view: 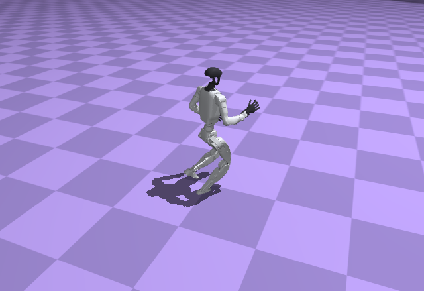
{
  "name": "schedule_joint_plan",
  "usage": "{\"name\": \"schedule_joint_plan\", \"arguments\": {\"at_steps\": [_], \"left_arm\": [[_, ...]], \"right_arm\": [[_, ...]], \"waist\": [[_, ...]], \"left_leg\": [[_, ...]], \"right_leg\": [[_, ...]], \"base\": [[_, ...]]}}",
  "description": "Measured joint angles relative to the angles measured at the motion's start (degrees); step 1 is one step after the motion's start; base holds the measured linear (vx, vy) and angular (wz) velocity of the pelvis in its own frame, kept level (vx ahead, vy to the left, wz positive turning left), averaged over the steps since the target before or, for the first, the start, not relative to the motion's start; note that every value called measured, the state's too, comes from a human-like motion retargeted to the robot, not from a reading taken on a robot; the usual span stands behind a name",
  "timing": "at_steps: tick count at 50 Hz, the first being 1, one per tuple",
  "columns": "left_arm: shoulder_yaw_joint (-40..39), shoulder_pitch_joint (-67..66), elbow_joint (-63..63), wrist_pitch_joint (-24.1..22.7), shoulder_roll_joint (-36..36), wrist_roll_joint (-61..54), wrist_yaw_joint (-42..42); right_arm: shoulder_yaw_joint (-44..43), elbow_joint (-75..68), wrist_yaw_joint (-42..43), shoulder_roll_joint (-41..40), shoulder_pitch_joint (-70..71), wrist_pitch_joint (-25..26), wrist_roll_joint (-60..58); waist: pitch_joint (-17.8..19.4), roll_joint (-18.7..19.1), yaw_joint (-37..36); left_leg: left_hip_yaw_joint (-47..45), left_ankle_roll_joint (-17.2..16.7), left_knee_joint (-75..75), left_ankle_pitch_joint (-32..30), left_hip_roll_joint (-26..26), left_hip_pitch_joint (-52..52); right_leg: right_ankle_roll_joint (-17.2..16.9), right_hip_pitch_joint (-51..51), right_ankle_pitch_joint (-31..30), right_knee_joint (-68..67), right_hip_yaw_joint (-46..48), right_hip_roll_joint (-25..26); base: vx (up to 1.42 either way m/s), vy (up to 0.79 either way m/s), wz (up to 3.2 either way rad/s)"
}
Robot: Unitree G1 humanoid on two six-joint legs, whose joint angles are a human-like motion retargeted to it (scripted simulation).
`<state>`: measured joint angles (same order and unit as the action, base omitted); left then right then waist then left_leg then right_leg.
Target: Run
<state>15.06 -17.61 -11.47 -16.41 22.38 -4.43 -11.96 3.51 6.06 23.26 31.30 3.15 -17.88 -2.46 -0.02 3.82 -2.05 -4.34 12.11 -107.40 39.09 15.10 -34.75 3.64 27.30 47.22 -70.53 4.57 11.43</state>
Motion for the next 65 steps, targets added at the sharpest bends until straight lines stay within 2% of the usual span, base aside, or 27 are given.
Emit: {"name": "schedule_joint_plan", "arguments": {"at_steps": [2, 5, 7, 9, 13, 15, 16, 18, 20, 22, 24, 26, 29, 30, 32, 35, 38, 40, 42, 45, 48, 51, 54, 56, 59, 62, 65], "left_arm": [[-2.1, -5.1, 0.3, 0.0, 0.1, -1.4, 1.3], [-4.6, -10.3, 2.3, -0.7, -0.5, -4.9, 2.8], [-4.6, -10.5, 3.6, -0.8, -1.1, -6.3, 2.0], [-4.2, -8.4, 5.2, -1.2, -1.9, -7.0, 0.2], [-3.5, 3.4, 8.9, -2.5, -1.8, -4.6, -4.7], [-3.7, 12.7, 9.3, -2.4, -0.7, -2.5, -8.0], [-4.2, 16.1, 9.7, -2.3, -0.3, -2.4, -9.2], [-5.1, 21.2, 10.9, -2.9, 0.3, -2.6, -11.0], [-5.1, 23.2, 12.4, -4.7, 0.7, -3.4, -11.8], [-3.9, 22.4, 13.2, -6.7, 0.5, -4.2, -10.9], [-2.2, 19.9, 13.1, -7.2, 0.2, -5.2, -8.7], [-0.8, 16.1, 11.5, -6.1, -0.4, -6.3, -6.5], [0.0, 9.2, 6.1, -2.4, -1.3, -7.6, -3.6], [0.0, 6.7, 3.8, -1.0, -1.7, -7.7, -2.7], [-1.1, 1.7, 1.1, 0.7, -2.3, -7.8, -0.2], [-3.2, -7.0, 1.5, 0.8, -1.7, -9.7, 3.1], [-4.2, -10.8, 2.7, 0.2, -2.3, -11.9, 4.0], [-3.8, -10.0, 3.4, -0.1, -3.2, -12.6, 2.4], [-3.6, -6.3, 4.8, -0.8, -4.0, -11.8, 0.2], [-3.5, 5.2, 6.2, -1.2, -4.5, -7.9, -5.9], [-5.4, 16.6, 7.9, -1.2, -4.0, -5.8, -11.0], [-6.7, 20.8, 11.1, -3.0, -3.3, -6.2, -12.3], [-5.3, 19.4, 13.2, -5.7, -2.3, -6.0, -10.4], [-3.5, 16.6, 13.5, -6.3, -1.6, -6.1, -7.6], [-1.2, 10.7, 11.4, -4.7, -0.9, -6.8, -3.6], [-0.5, 4.2, 6.3, -1.3, -0.7, -6.6, -1.2], [-1.5, -0.4, 0.3, 1.7, -1.1, -5.4, 0.4]], "right_arm": [[-0.2, 2.6, 1.1, 0.3, 3.5, -0.1, 0.2], [1.4, 4.3, -1.1, -0.9, 1.6, -1.1, 2.4], [3.3, 2.6, -4.0, -2.0, -2.2, -1.5, 3.5], [5.2, -1.1, -6.7, -3.3, -6.5, -1.4, 3.8], [8.3, -12.8, -10.3, -6.8, -15.4, 1.1, 2.7], [9.0, -19.6, -11.5, -8.6, -19.5, 1.9, 2.5], [9.3, -21.3, -12.1, -8.6, -21.8, 1.6, 3.3], [9.0, -22.7, -13.0, -7.8, -26.6, 0.7, 5.6], [7.8, -21.5, -13.1, -6.8, -31.1, -0.1, 8.1], [6.0, -19.4, -12.8, -6.8, -33.9, -0.6, 10.3], [4.6, -16.6, -11.6, -7.2, -33.7, -0.8, 11.6], [3.9, -13.3, -9.9, -7.1, -30.5, -1.3, 11.4], [2.6, -7.8, -6.6, -5.2, -19.4, -1.1, 8.3], [2.1, -6.0, -5.4, -4.2, -14.8, -0.8, 6.7], [1.8, -2.6, -2.7, -2.7, -5.4, 0.1, 4.7], [1.9, 2.6, -1.7, -2.7, 0.1, -0.7, 5.9], [3.3, 3.7, -4.3, -4.1, -2.4, -2.1, 7.2], [4.7, 1.5, -6.3, -5.2, -5.7, -2.1, 7.2], [6.3, -3.3, -7.7, -6.8, -10.1, -0.8, 6.6], [8.4, -15.9, -9.6, -10.4, -16.1, 1.9, 5.3], [9.6, -25.4, -11.9, -11.6, -22.3, 2.2, 7.1], [8.9, -26.2, -13.2, -9.8, -28.9, 1.0, 11.4], [6.8, -23.5, -13.5, -9.1, -33.1, 0.2, 15.0], [5.5, -20.5, -13.2, -9.0, -33.5, -0.2, 16.5], [4.5, -14.9, -11.2, -8.4, -29.1, -1.4, 16.5], [3.0, -8.5, -8.0, -6.3, -19.5, -2.0, 13.4], [1.3, -2.7, -2.3, -3.2, -4.9, -0.7, 7.7]], "waist": [[-0.2, -1.7, -1.4], [-2.2, -4.4, -2.0], [-3.5, -6.4, -0.6], [-3.9, -8.0, 1.6], [-2.2, -10.3, 6.8], [-1.6, -12.7, 10.8], [-1.7, -12.3, 12.1], [-2.0, -9.5, 13.9], [-2.4, -4.4, 14.2], [-3.3, -1.1, 13.9], [-3.6, 1.3, 12.4], [-3.0, 1.8, 10.5], [-0.5, 1.4, 6.8], [0.5, 1.3, 5.4], [1.4, 0.7, 2.9], [-0.3, -2.2, 0.2], [-3.4, -6.0, 1.0], [-4.6, -8.5, 3.1], [-4.2, -9.6, 5.0], [-2.6, -13.1, 9.3], [-2.5, -13.5, 13.4], [-2.9, -7.8, 14.2], [-4.2, -2.6, 13.4], [-4.9, -0.2, 11.6], [-4.5, 0.9, 8.7], [-2.3, 0.8, 5.3], [0.5, 0.7, 2.2]], "left_leg": [[-1.6, 0.0, 6.3, 0.9, -3.0, -2.6], [-5.1, -3.0, 23.4, 0.9, -10.0, -2.7], [-6.7, -5.1, 33.9, -0.3, -15.9, -0.7], [-7.3, -5.0, 38.6, 0.0, -20.6, 2.2], [-6.4, 0.5, 37.5, 9.7, -27.2, 6.9], [-5.7, 2.3, 40.4, 10.9, -31.5, 9.1], [-5.0, 1.7, 41.5, 10.9, -31.7, 11.1], [-3.6, -1.2, 43.6, 9.2, -29.4, 15.3], [-2.4, -6.0, 43.6, 5.4, -23.0, 19.0], [-1.4, -10.0, 39.8, -2.0, -17.5, 19.4], [-0.9, -11.2, 31.8, -7.3, -11.6, 18.1], [-1.1, -9.3, 21.1, -8.5, -6.5, 16.5], [-0.4, -3.8, 4.9, -4.8, 0.0, 11.1], [0.0, -1.8, 0.7, -2.9, 1.4, 8.5], [0.3, 0.3, -0.2, -0.3, 1.0, 2.2], [-3.3, -0.2, 11.6, 1.6, -4.2, -3.4], [-7.2, -4.3, 32.0, 0.5, -14.1, -3.8], [-8.4, -4.6, 39.5, 0.4, -20.5, -2.1], [-8.0, -1.9, 37.5, 4.2, -23.6, -0.7], [-6.8, 2.9, 35.6, 10.9, -29.7, 1.7], [-4.9, 2.5, 39.7, 10.9, -32.7, 6.9], [-2.5, -3.6, 43.2, 6.6, -27.2, 14.3], [-0.7, -10.8, 41.3, -3.7, -19.7, 16.7], [0.1, -12.9, 35.4, -9.2, -14.7, 16.1], [0.2, -10.8, 20.9, -10.7, -8.5, 14.3], [1.0, -5.9, 4.4, -7.0, -2.8, 10.1], [2.7, -1.0, -4.4, -2.2, 0.4, 1.4]], "right_leg": [[-2.0, -4.1, -2.6, 2.5, -1.2, -1.6], [-8.1, -7.6, -13.0, 3.8, -2.2, -5.7], [-11.7, -7.4, -19.7, -0.1, -2.3, -10.0], [-12.9, -6.2, -22.6, -7.2, -1.9, -14.4], [-11.8, -0.2, -18.6, -26.0, -1.6, -23.4], [-11.2, 5.9, -15.7, -32.4, -3.6, -28.4], [-10.5, 8.5, -14.6, -32.4, -4.0, -28.6], [-9.3, 12.5, -13.2, -28.2, -3.2, -26.3], [-8.9, 13.9, -13.4, -18.4, -0.3, -19.9], [-9.6, 13.7, -14.8, -8.0, 0.9, -13.7], [-9.3, 11.9, -15.9, -1.6, 1.8, -8.1], [-6.7, 9.7, -13.0, -1.6, 2.2, -4.9], [-1.0, 5.4, -3.6, -3.7, 1.7, -1.1], [0.4, 3.9, -0.9, -3.8, 1.3, -0.1], [0.7, -0.2, -0.4, -1.0, 0.4, 0.3], [-4.0, -5.8, -6.5, 3.1, -1.5, -2.8], [-11.3, -7.4, -18.1, 1.3, -2.0, -9.3], [-13.8, -6.9, -22.6, -5.0, -2.1, -14.2], [-13.7, -5.4, -23.6, -14.8, -1.5, -17.7], [-12.9, 0.6, -21.3, -30.3, -2.5, -24.9], [-11.2, 9.6, -17.4, -34.7, -4.9, -27.4], [-9.8, 14.1, -15.3, -24.0, -2.3, -22.0], [-10.7, 15.0, -16.4, -7.7, -0.1, -13.6], [-10.9, 14.0, -17.9, -0.1, 0.6, -8.1], [-7.7, 11.8, -14.6, -0.7, 1.0, -3.3], [-1.5, 8.9, -4.6, -5.1, 0.5, 0.4], [1.6, 4.5, 1.1, -3.8, -0.2, 2.3]], "base": [[0.06, 0.05, -0.09], [0.07, 0.10, 0.03], [0.02, 0.09, 0.38], [-0.02, 0.07, 0.36], [-0.06, 0.05, 0.28], [-0.05, 0.02, 0.56], [0.00, 0.00, 0.00], [0.09, 0.00, -0.46], [0.12, -0.04, -0.73], [0.05, -0.08, -0.45], [-0.03, -0.08, -0.37], [-0.07, -0.07, -0.25], [-0.05, -0.07, -0.05], [-0.03, -0.05, -0.01], [0.00, 0.00, 0.00], [0.06, 0.08, 0.02], [0.05, 0.11, 0.49], [-0.02, 0.08, 0.71], [-0.06, 0.06, 0.48], [-0.07, 0.01, 0.61], [0.00, 0.03, 0.20], [0.11, 0.01, -0.63], [0.08, -0.08, -0.54], [-0.01, -0.08, -0.45], [-0.07, -0.07, -0.27], [-0.05, -0.07, 0.02], [-0.03, -0.05, 0.11]]}}
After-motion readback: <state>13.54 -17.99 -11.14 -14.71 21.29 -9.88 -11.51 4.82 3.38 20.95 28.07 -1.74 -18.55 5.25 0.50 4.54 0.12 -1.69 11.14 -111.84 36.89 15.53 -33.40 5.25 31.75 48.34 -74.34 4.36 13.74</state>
